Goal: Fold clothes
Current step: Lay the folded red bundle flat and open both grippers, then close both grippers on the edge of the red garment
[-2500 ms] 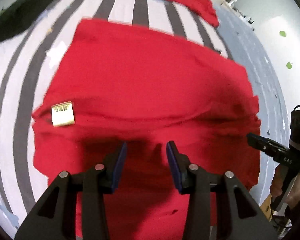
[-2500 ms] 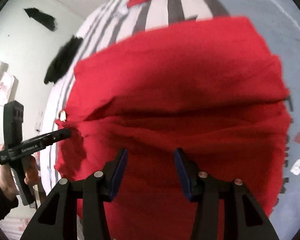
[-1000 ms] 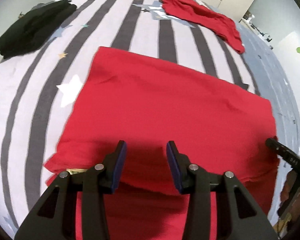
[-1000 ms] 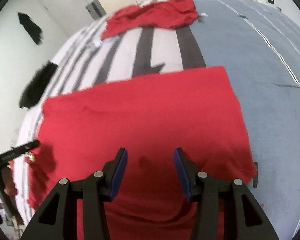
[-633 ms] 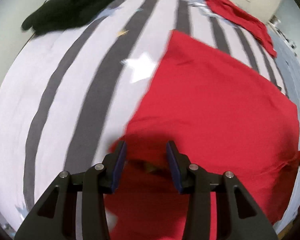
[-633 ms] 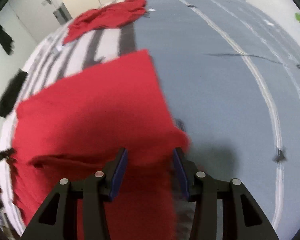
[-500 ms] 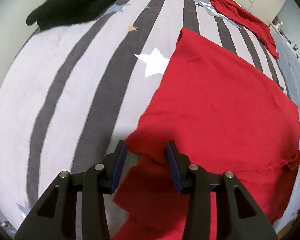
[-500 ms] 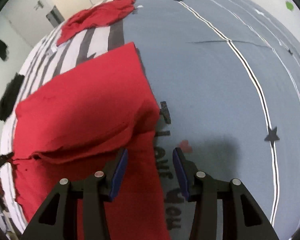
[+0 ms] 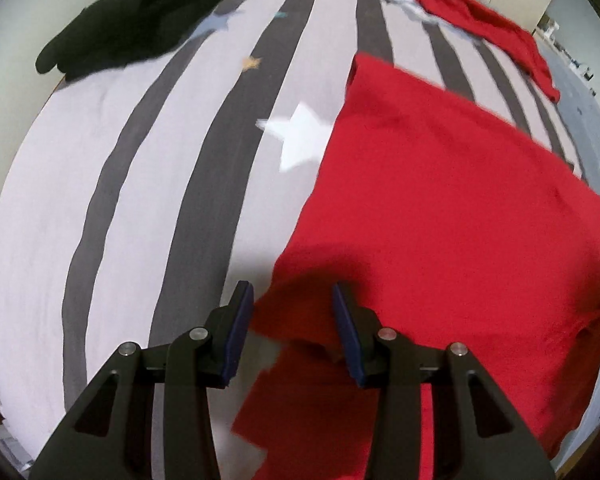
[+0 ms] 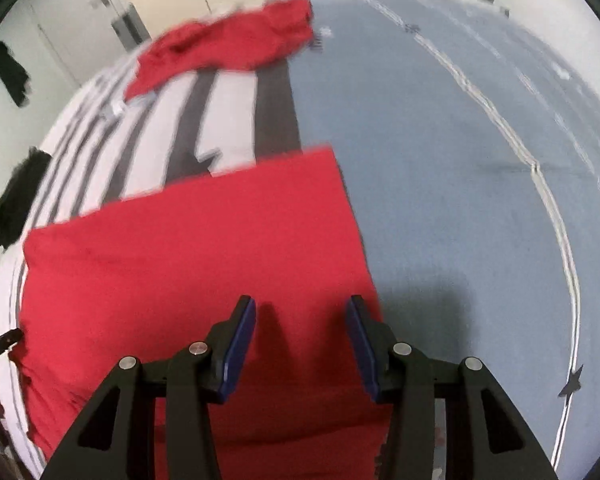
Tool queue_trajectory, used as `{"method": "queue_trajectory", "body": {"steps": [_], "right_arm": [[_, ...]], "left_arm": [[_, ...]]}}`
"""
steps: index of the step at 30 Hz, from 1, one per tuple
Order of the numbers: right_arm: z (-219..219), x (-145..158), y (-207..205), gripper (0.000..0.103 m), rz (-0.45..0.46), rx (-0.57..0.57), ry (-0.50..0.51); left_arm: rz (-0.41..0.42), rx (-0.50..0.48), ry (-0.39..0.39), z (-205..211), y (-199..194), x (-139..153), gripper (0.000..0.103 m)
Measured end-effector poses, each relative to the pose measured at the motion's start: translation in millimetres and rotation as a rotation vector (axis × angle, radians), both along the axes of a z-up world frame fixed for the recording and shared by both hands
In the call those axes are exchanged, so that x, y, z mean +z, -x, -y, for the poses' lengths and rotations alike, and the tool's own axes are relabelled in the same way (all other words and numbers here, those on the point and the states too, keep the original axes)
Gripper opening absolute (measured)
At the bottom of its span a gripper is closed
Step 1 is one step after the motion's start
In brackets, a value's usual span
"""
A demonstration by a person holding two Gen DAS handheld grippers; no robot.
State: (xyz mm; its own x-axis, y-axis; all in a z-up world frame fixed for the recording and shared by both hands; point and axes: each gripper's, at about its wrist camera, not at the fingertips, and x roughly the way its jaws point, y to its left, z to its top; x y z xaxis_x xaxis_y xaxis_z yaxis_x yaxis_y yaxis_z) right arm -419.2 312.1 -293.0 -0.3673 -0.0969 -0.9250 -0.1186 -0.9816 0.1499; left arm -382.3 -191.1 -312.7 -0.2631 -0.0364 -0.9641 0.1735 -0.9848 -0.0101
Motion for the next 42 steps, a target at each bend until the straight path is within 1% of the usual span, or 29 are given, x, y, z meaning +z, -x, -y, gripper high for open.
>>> {"method": "queue_trajectory", "body": {"steps": [4, 8, 10, 13, 17, 20, 25, 29, 31, 34, 35, 36, 37, 38, 39, 40, 42], "right_arm": [[-13.5, 0.7, -35.0, 0.042, 0.018, -0.010, 0.031], [-29.1, -5.5, -72.8, 0.042, 0.048, -0.051, 0.071], [-32.4, -5.4, -78.6, 0.042, 0.043, -0.069, 0.096], [-30.4, 5.1, -75.5, 0.042, 0.010, -0.069, 0.084], [-26.6, 30.6, -55.2, 0.044, -0.080, -0.063, 0.065], [-25.9, 23.0, -24.2, 0.044, -0.093, -0.049, 0.071], [-24.9, 7.7, 29.0, 0.044, -0.108, -0.024, 0.084], [-24.1, -4.6, 71.5, 0.044, -0.119, -0.005, 0.094], [-29.0, -16.1, 79.8, 0.044, -0.094, -0.038, 0.119], [-34.3, -28.7, 86.2, 0.043, -0.074, -0.072, 0.168], [-35.0, -29.7, 85.1, 0.042, -0.079, -0.067, 0.175], [-35.6, -30.5, 83.7, 0.035, -0.084, -0.060, 0.182], [-35.9, -31.5, 83.4, 0.027, -0.085, -0.054, 0.189], [-36.1, -32.6, 83.4, 0.023, -0.084, -0.049, 0.195], [-36.3, -33.6, 83.3, 0.017, -0.084, -0.044, 0.202], [-34.5, -36.2, 91.4, 0.012, -0.084, -0.041, 0.210], [-34.8, -37.2, 94.1, 0.007, -0.093, -0.042, 0.225]], "left_arm": [[-0.001, 0.024, -0.040, 10.6, -13.6, 0.1, 0.038], [0.004, 0.036, -0.058, 15.3, -15.8, -0.5, 0.038], [0.005, 0.040, -0.061, 16.5, -15.5, 0.2, 0.038], [-0.027, 0.045, -0.044, 16.8, -12.5, 11.2, 0.038], [-0.107, 0.043, -0.057, 20.4, 1.0, 26.7, 0.039], [-0.147, 0.029, -0.076, 19.6, 26.2, 27.6, 0.046], [-0.202, -0.026, -0.099, 16.2, 82.0, 24.9, 0.046], [-0.198, -0.058, -0.105, 15.4, 125.9, 14.9, 0.046], [-0.186, -0.077, -0.106, 16.4, 146.4, 2.5, 0.046], [-0.175, -0.130, -0.094, 7.0, 156.5, -4.7, 0.046], [-0.176, -0.145, -0.096, 5.2, 158.6, -5.7, 0.041], [-0.177, -0.159, -0.098, 3.4, 160.7, -6.6, 0.028], [-0.176, -0.170, -0.097, 2.1, 163.2, -8.1, 0.021], [-0.171, -0.170, -0.091, 1.8, 166.8, -10.9, 0.012], [-0.167, -0.171, -0.087, 1.3, 169.9, -12.8, 0.006], [-0.166, -0.175, -0.086, 0.1, 171.3, -12.7, 0.005], [-0.169, -0.164, -0.090, 0.6, 174.7, -11.4, 0.002]]}}
